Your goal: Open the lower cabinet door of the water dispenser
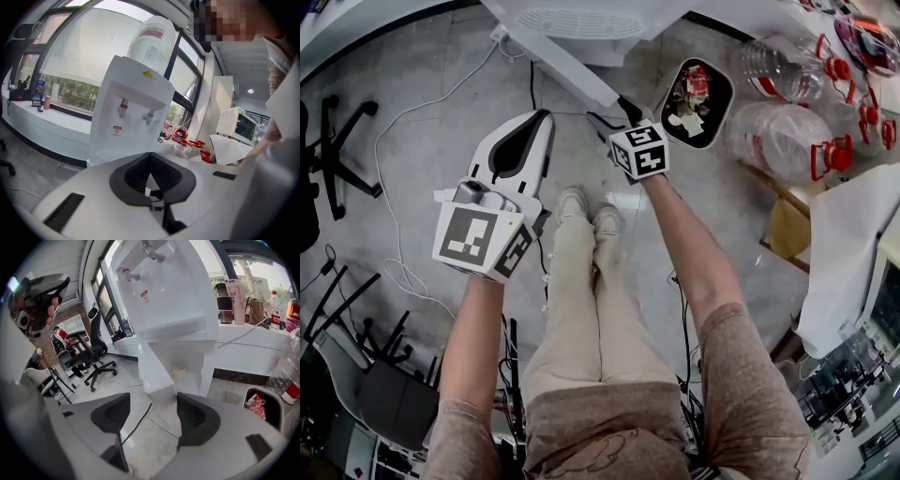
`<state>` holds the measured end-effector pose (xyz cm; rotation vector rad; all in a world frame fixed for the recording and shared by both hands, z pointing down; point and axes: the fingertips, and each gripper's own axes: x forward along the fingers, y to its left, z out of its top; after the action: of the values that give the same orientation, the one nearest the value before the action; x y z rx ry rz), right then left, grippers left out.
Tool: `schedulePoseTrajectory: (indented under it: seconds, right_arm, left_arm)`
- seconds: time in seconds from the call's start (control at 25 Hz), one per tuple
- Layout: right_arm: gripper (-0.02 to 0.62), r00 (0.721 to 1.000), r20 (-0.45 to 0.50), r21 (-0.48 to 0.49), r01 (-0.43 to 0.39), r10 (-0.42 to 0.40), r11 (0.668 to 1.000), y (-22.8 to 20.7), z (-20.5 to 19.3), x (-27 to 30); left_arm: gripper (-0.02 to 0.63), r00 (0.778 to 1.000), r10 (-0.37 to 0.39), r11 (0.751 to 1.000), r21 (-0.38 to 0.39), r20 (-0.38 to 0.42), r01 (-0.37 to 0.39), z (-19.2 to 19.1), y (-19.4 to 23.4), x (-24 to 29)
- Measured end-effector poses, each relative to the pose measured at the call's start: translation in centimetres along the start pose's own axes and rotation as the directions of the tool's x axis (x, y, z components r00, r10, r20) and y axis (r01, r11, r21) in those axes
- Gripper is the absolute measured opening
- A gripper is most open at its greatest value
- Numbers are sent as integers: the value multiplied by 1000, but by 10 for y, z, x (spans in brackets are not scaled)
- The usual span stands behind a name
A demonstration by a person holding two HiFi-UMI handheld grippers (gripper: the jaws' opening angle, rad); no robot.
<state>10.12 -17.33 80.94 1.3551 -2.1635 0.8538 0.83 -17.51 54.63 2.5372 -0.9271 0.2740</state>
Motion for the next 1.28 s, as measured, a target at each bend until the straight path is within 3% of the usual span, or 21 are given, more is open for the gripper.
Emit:
schedulePoseTrajectory:
  seconds: [0.76, 1.28]
  right_arm:
    - [262, 968, -117, -104, -234, 221, 967, 127, -23, 25]
    - [230, 936, -169, -164, -335, 308, 928, 179, -15, 55]
  left_arm:
    - [17, 991, 135, 989, -67, -1, -135, -12, 39, -60]
    - [17, 968, 249, 963, -112, 27, -244, -14, 73, -100]
